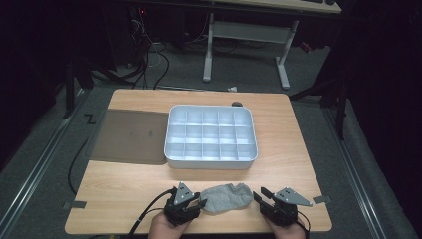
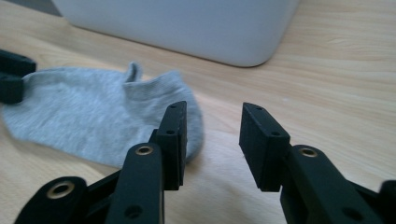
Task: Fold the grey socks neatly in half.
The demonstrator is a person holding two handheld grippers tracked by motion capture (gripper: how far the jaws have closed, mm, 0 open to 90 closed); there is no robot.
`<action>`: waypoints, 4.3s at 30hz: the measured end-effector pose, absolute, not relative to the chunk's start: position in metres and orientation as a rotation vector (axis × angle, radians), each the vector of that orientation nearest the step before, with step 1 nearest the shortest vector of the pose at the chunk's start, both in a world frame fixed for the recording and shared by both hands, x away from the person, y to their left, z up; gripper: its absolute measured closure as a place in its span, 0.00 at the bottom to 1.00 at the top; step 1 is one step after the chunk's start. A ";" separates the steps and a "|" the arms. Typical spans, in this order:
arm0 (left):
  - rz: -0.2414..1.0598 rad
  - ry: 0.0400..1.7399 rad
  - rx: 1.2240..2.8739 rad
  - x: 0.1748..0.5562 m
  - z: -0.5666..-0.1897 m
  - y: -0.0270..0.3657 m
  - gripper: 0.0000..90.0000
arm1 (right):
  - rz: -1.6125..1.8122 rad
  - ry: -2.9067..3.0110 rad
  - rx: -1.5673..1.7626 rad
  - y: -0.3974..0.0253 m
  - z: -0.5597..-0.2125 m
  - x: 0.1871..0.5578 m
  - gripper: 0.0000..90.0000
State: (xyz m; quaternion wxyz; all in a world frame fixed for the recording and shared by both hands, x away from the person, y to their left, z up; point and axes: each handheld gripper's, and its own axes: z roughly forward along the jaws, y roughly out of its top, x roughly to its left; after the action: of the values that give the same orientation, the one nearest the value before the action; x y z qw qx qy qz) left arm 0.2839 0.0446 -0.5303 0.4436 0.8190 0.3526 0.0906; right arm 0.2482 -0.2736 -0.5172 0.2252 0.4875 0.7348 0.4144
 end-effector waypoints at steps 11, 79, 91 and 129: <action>0.257 0.895 2.032 0.290 -0.531 0.049 0.96 | 1.131 2.135 1.360 -0.249 -0.526 0.255 0.62; 0.213 0.883 2.034 0.287 -0.528 0.065 0.97 | 1.101 2.127 1.527 -0.231 -0.527 0.233 0.93; 0.122 0.847 1.998 0.279 -0.523 0.051 0.96 | 1.003 2.107 1.470 -0.240 -0.499 0.237 0.92; 0.193 0.760 2.131 0.284 -0.532 -0.027 1.00 | 1.191 2.055 1.468 -0.254 -0.493 0.239 0.78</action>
State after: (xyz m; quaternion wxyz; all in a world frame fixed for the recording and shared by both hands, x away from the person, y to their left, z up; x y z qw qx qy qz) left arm 0.2836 -0.0267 -0.5322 0.4218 0.8509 0.3034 0.0769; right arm 0.2390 -0.2538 -0.4933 0.1738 0.5176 0.7249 0.4200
